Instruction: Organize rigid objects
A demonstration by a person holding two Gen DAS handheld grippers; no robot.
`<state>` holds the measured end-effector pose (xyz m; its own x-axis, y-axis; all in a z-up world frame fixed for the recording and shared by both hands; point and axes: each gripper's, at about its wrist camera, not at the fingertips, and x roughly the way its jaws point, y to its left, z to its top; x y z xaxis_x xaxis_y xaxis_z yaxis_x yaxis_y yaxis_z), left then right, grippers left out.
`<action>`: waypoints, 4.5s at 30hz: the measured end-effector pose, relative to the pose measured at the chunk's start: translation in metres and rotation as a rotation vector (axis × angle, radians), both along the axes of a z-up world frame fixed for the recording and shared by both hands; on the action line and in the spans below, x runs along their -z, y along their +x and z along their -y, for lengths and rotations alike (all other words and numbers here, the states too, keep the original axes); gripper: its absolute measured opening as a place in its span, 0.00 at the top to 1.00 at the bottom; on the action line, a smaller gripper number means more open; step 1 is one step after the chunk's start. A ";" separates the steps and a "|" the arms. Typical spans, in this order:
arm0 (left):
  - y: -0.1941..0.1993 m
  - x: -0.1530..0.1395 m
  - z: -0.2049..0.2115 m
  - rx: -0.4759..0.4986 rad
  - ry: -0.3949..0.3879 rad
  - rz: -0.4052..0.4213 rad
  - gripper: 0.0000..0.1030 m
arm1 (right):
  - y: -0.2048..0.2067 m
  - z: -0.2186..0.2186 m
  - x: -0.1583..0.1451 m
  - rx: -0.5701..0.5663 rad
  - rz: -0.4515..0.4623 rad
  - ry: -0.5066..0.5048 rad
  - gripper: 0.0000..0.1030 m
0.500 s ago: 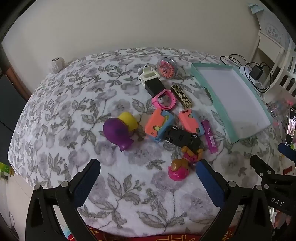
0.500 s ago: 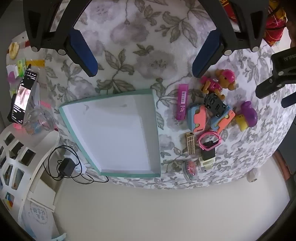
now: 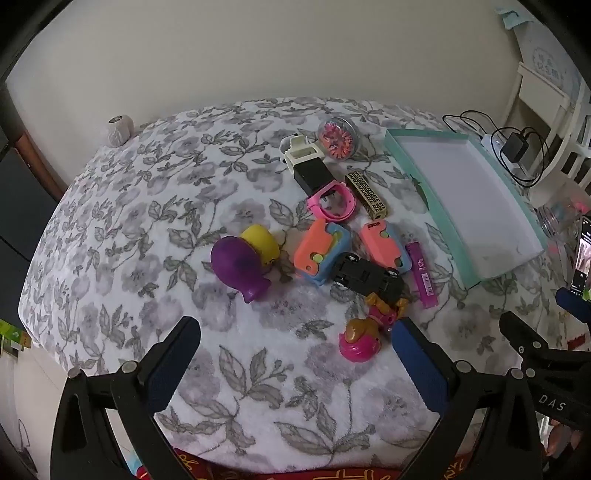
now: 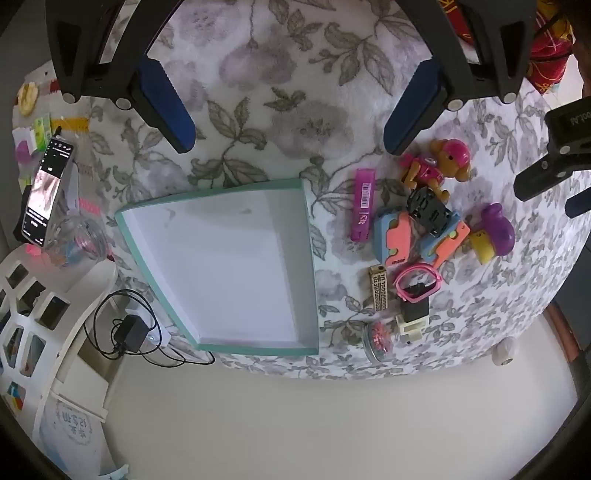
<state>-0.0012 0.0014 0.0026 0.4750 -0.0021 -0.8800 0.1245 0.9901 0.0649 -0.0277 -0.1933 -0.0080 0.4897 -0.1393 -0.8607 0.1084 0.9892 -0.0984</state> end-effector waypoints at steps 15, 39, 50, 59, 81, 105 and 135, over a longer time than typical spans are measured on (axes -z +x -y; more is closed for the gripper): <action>0.001 0.003 -0.002 -0.007 -0.007 -0.003 0.00 | 0.004 0.003 0.003 0.004 -0.010 0.011 0.00; 0.005 0.005 -0.004 -0.018 -0.009 -0.010 0.00 | 0.007 0.001 0.005 -0.004 -0.016 0.011 0.00; 0.005 0.004 -0.005 -0.022 -0.012 -0.007 0.00 | 0.007 0.001 0.005 -0.006 -0.015 0.010 0.00; 0.014 0.000 -0.008 -0.009 -0.058 -0.011 0.00 | 0.010 0.002 -0.005 -0.018 0.006 0.012 0.00; 0.089 0.010 -0.088 -0.195 -0.104 -0.098 0.00 | 0.082 -0.078 0.014 -0.143 -0.135 0.150 0.00; 0.106 0.086 -0.088 -0.220 -0.172 -0.250 0.13 | 0.082 -0.120 0.109 -0.230 -0.365 0.141 0.14; 0.090 0.058 -0.081 -0.216 -0.191 -0.163 0.43 | 0.064 -0.112 0.078 -0.254 -0.313 0.194 0.21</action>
<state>0.0889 0.0827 -0.0556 0.3351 -0.0891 -0.9379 -0.0961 0.9871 -0.1281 0.0360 -0.0815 -0.0856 0.1991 0.1306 -0.9712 -0.1462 0.9839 0.1023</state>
